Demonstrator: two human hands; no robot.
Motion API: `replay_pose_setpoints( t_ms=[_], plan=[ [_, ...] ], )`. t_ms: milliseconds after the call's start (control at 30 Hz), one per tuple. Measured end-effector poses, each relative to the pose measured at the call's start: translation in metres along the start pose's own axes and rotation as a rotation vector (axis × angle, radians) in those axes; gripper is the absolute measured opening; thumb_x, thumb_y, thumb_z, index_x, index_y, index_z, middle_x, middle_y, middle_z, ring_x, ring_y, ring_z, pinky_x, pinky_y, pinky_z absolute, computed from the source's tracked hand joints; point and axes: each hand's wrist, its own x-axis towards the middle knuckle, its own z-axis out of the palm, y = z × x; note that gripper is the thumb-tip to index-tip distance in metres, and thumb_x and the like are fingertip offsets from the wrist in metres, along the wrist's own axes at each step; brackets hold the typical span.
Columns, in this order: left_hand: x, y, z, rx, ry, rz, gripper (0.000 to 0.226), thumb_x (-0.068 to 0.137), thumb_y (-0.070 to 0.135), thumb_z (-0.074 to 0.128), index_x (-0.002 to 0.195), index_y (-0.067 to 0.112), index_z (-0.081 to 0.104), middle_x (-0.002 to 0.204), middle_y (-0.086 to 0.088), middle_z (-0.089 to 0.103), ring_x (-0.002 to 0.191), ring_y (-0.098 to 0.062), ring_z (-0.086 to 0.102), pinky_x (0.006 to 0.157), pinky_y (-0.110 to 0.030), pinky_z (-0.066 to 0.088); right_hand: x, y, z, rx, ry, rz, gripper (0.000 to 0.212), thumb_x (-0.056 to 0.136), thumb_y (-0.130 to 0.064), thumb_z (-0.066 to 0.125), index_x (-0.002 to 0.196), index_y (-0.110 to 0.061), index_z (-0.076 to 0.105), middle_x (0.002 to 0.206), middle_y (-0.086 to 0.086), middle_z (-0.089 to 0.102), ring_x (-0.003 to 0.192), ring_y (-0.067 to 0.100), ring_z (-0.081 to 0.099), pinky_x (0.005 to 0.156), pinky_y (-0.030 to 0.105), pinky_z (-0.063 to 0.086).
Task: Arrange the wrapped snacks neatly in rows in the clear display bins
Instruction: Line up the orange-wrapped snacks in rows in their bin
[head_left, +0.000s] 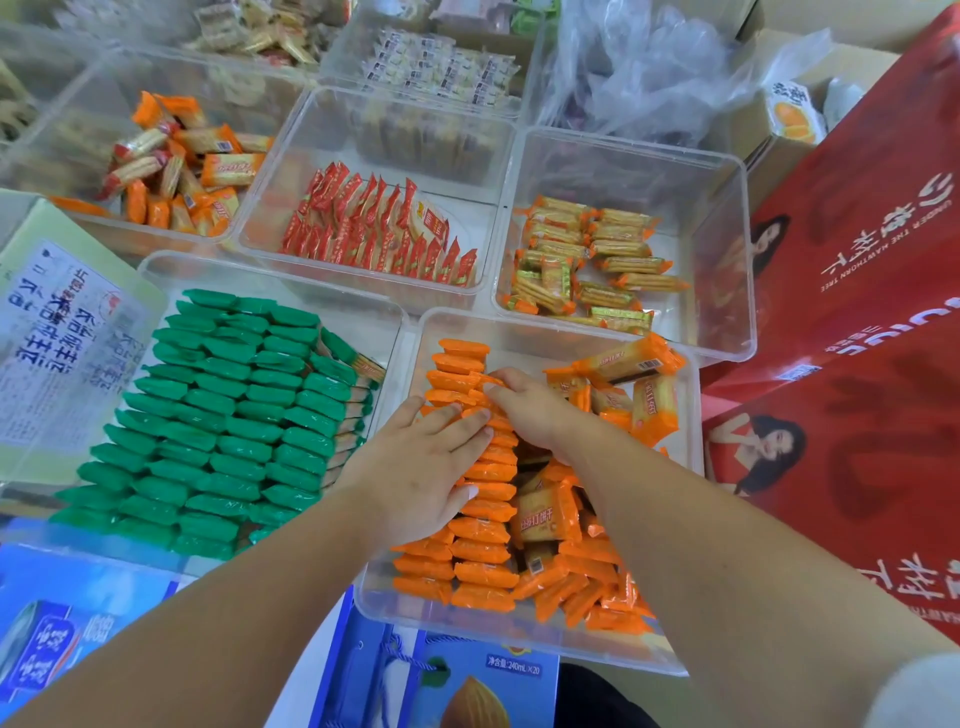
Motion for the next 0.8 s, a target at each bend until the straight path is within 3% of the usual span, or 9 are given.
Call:
replay_pose_setpoints(
  t_ms=[100,233,333,400,467,533,600,700,800],
  plan=[
    [0.0,0.0,0.001,-0.002,0.016,-0.003,0.074,0.099,0.065,0.029,0.161,0.028,0.012,0.169,0.001,0.012,0.153,-0.025,0.015,0.123,-0.049,0.002,0.0,-0.006,-0.001,-0.201,-0.027,-0.059,0.045,0.106,-0.037,0.038,0.148,-0.02,0.041,0.144,0.008,0.052,0.13,0.028,0.048,0.099,0.035,0.039],
    [-0.002,0.0,0.002,-0.001,0.043,0.002,0.078,0.096,0.067,0.034,0.16,0.028,0.016,0.167,-0.001,0.02,0.15,-0.027,0.021,0.123,-0.049,0.008,-0.017,-0.019,-0.006,-0.441,0.088,-0.15,0.053,0.102,-0.042,0.047,0.15,-0.022,0.036,0.149,0.008,0.047,0.134,0.03,0.046,0.103,0.041,0.04],
    [-0.002,-0.001,0.003,-0.017,0.076,0.006,0.076,0.097,0.065,0.036,0.159,0.026,0.019,0.165,-0.002,0.024,0.149,-0.028,0.023,0.123,-0.049,0.011,-0.057,-0.023,-0.007,-0.573,0.299,-0.289,0.051,0.098,-0.044,0.054,0.143,-0.023,0.045,0.138,0.006,0.053,0.124,0.026,0.052,0.095,0.039,0.045],
    [-0.002,-0.002,0.003,-0.03,0.088,0.0,0.073,0.098,0.063,0.034,0.159,0.026,0.02,0.166,-0.002,0.022,0.15,-0.028,0.021,0.123,-0.049,0.011,-0.091,-0.019,0.0,-0.455,0.394,-0.342,0.039,0.098,-0.04,0.055,0.132,-0.022,0.056,0.118,0.001,0.063,0.106,0.019,0.061,0.088,0.038,0.052],
    [-0.001,-0.002,0.004,-0.044,0.1,-0.012,0.069,0.099,0.061,0.034,0.159,0.028,0.021,0.167,-0.001,0.017,0.151,-0.027,0.017,0.124,-0.049,0.008,-0.123,-0.011,0.011,-0.261,0.33,-0.24,0.026,0.1,-0.041,0.051,0.112,-0.022,0.066,0.093,-0.003,0.069,0.082,0.015,0.066,0.075,0.043,0.056],
    [-0.001,-0.001,0.004,-0.058,0.111,-0.02,0.066,0.1,0.057,0.037,0.158,0.029,0.023,0.168,0.0,0.015,0.151,-0.027,0.016,0.124,-0.048,0.007,-0.148,-0.001,0.024,-0.1,0.141,-0.056,0.031,0.102,-0.044,0.047,0.096,-0.021,0.067,0.082,0.0,0.071,0.074,0.016,0.069,0.072,0.047,0.058],
    [-0.001,-0.001,0.003,-0.063,0.129,-0.018,0.064,0.099,0.054,0.043,0.156,0.028,0.029,0.167,-0.002,0.019,0.149,-0.028,0.02,0.123,-0.048,0.008,-0.16,0.009,0.036,-0.162,0.0,0.04,0.039,0.103,-0.046,0.043,0.096,-0.017,0.068,0.089,0.004,0.072,0.083,0.019,0.069,0.08,0.048,0.055],
    [-0.002,-0.001,0.002,-0.049,0.145,-0.018,0.064,0.096,0.053,0.049,0.153,0.026,0.035,0.165,-0.004,0.023,0.148,-0.03,0.023,0.123,-0.049,0.008,-0.159,0.016,0.045,-0.258,-0.054,0.083,0.047,0.104,-0.049,0.04,0.1,-0.012,0.068,0.098,0.008,0.07,0.091,0.023,0.063,0.085,0.043,0.051],
    [-0.002,-0.001,0.002,-0.02,0.133,-0.014,0.064,0.094,0.058,0.05,0.15,0.028,0.038,0.163,-0.004,0.026,0.148,-0.029,0.023,0.123,-0.049,0.004,-0.149,0.013,0.055,-0.174,-0.092,0.15,0.037,0.102,-0.049,0.044,0.093,-0.02,0.065,0.09,-0.001,0.066,0.081,0.015,0.06,0.068,0.032,0.046]
  ],
)
